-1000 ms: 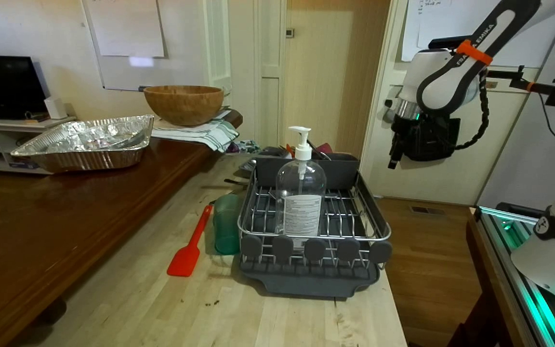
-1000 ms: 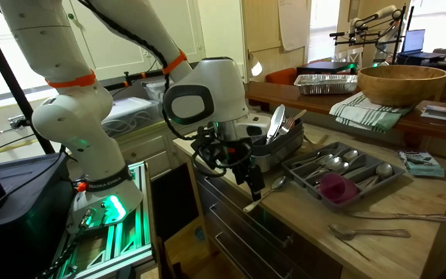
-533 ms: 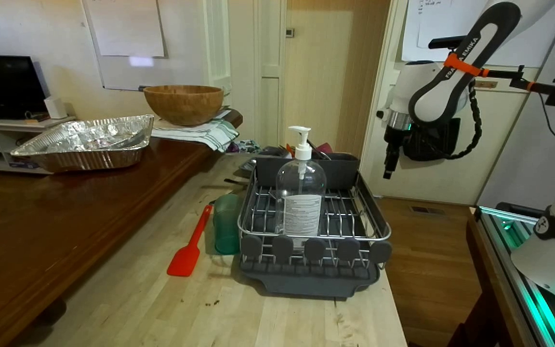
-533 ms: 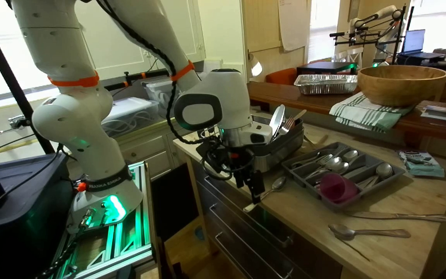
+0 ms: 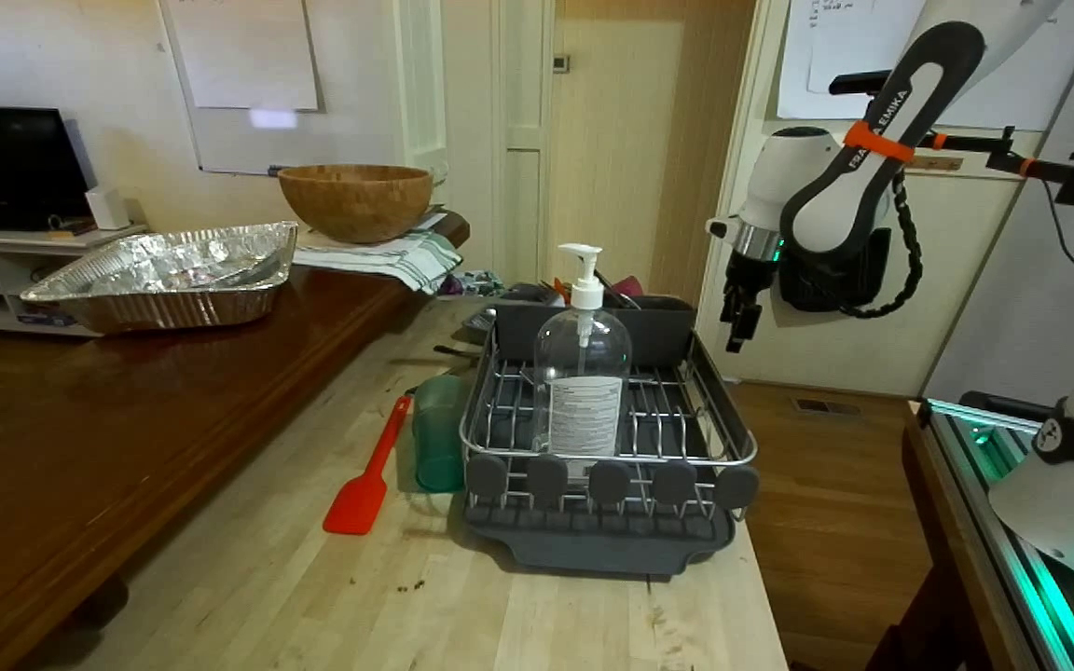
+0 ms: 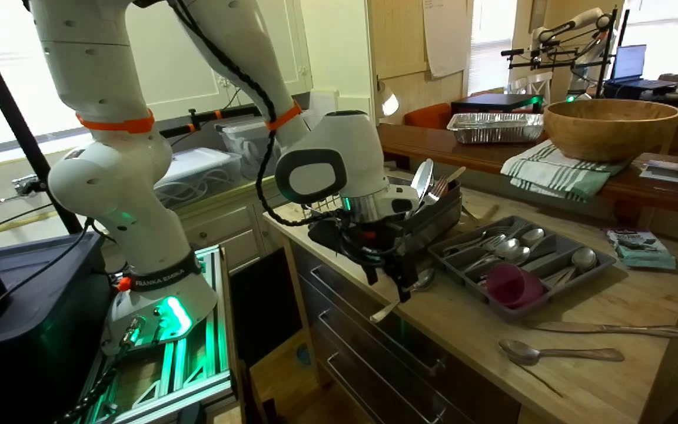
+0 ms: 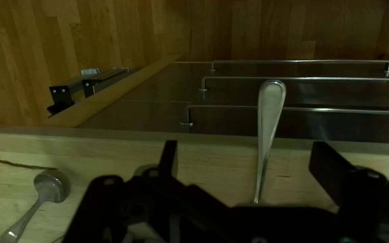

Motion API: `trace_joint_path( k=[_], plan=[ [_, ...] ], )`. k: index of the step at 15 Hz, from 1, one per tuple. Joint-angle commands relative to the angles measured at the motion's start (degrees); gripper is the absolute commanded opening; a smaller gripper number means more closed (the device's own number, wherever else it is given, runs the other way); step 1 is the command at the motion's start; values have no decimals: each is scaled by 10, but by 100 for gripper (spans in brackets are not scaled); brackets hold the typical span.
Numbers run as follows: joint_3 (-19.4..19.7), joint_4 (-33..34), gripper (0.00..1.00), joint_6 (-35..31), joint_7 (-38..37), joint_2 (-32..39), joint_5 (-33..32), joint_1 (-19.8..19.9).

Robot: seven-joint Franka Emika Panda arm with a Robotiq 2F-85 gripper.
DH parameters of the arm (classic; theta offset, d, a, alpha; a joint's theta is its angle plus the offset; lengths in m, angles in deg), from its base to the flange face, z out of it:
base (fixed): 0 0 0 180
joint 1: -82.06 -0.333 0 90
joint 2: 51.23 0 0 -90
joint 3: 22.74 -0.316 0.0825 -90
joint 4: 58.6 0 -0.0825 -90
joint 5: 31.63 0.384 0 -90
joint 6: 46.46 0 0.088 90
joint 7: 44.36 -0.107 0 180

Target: Put the spoon in the dishes tray

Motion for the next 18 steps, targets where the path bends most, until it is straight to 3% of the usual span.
trace_joint_path(
  k=[1, 7, 13, 18],
  plan=[
    [-37, 17, 100, -28, 33, 45, 33, 19],
    [-145, 66, 100, -21, 109, 106, 151, 98],
    [-169, 119, 98, -11, 106, 156, 144, 134],
    [-164, 124, 96, -19, 91, 167, 125, 124]
  ],
)
